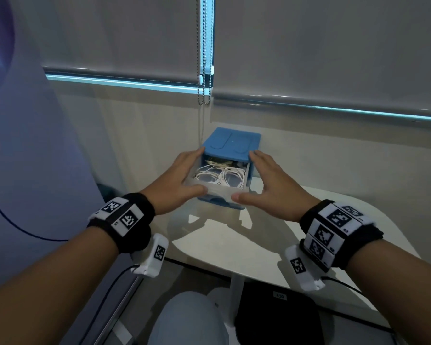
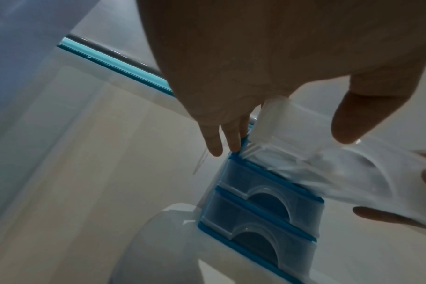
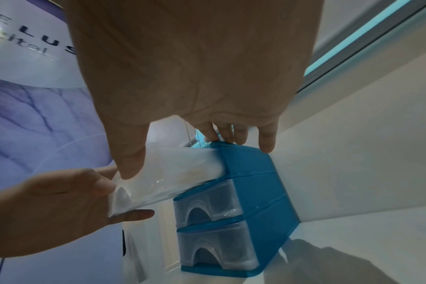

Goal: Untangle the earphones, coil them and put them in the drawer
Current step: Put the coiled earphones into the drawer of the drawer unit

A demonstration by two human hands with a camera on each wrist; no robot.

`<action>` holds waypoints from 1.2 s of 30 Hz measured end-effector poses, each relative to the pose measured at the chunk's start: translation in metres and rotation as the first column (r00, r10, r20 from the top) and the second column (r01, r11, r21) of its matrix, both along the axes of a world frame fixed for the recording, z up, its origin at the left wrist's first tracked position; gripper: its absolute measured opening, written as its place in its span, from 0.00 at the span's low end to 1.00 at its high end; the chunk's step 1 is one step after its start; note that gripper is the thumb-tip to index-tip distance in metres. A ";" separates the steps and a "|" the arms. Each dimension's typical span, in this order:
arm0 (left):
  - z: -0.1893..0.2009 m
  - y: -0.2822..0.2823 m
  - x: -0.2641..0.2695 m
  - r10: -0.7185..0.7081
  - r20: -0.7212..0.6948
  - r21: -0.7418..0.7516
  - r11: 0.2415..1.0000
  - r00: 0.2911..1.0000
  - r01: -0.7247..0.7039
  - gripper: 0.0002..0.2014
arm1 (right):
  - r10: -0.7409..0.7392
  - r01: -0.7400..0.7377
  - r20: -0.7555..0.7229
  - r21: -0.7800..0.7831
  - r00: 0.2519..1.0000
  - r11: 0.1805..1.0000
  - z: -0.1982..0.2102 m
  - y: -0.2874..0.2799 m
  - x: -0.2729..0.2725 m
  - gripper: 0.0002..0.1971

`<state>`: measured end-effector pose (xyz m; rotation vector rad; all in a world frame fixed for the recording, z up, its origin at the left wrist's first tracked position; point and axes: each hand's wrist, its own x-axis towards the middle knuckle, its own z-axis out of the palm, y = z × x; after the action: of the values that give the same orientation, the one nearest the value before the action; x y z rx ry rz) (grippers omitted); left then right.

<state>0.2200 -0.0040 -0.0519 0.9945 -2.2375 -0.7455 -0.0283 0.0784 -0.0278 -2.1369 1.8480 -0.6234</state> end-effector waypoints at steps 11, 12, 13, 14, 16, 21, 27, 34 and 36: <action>0.006 -0.022 -0.021 0.004 -0.119 -0.002 1.000 0.993 -0.004 0.36 | -0.063 0.067 0.059 -0.073 0.996 0.995 -0.004 -0.029 -0.001 0.50; 0.004 -0.024 -0.022 0.007 -0.146 -0.002 1.000 0.989 -0.008 0.34 | -0.066 0.071 0.062 -0.077 0.996 0.995 -0.004 -0.032 -0.002 0.49; 0.002 -0.027 -0.022 0.011 -0.163 -0.002 1.000 0.987 -0.012 0.31 | -0.068 0.073 0.068 -0.081 0.995 0.994 -0.005 -0.035 -0.004 0.48; 0.001 -0.030 -0.023 0.014 -0.174 -0.002 1.000 0.985 -0.015 0.28 | -0.070 0.076 0.075 -0.086 0.995 0.993 -0.007 -0.038 -0.006 0.47; -0.002 -0.035 -0.025 0.017 -0.202 0.004 1.000 0.979 -0.017 0.22 | -0.073 0.083 0.103 -0.101 0.992 0.991 -0.010 -0.044 -0.009 0.46; -0.007 -0.041 -0.029 0.076 -0.260 -0.020 0.996 0.962 -0.084 0.19 | -0.071 0.104 0.229 -0.134 0.971 0.986 -0.017 -0.057 -0.014 0.42; -0.005 -0.039 -0.032 0.117 -0.290 -0.004 0.992 0.950 -0.123 0.18 | -0.061 0.119 0.314 -0.169 0.948 0.978 -0.018 -0.062 -0.016 0.39; 0.001 -0.031 -0.034 0.173 -0.242 0.023 0.985 0.955 -0.173 0.17 | -0.069 0.126 0.323 -0.157 0.944 0.980 -0.014 -0.059 -0.015 0.39; 0.001 -0.029 -0.035 0.176 -0.234 0.024 0.984 0.956 -0.175 0.17 | -0.069 0.121 0.323 -0.144 0.944 0.982 -0.012 -0.057 -0.014 0.40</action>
<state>0.1850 -0.0331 -0.0505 1.0334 -1.9183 -0.7465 -0.0420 0.0209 -0.0399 -1.9070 1.7807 -1.1045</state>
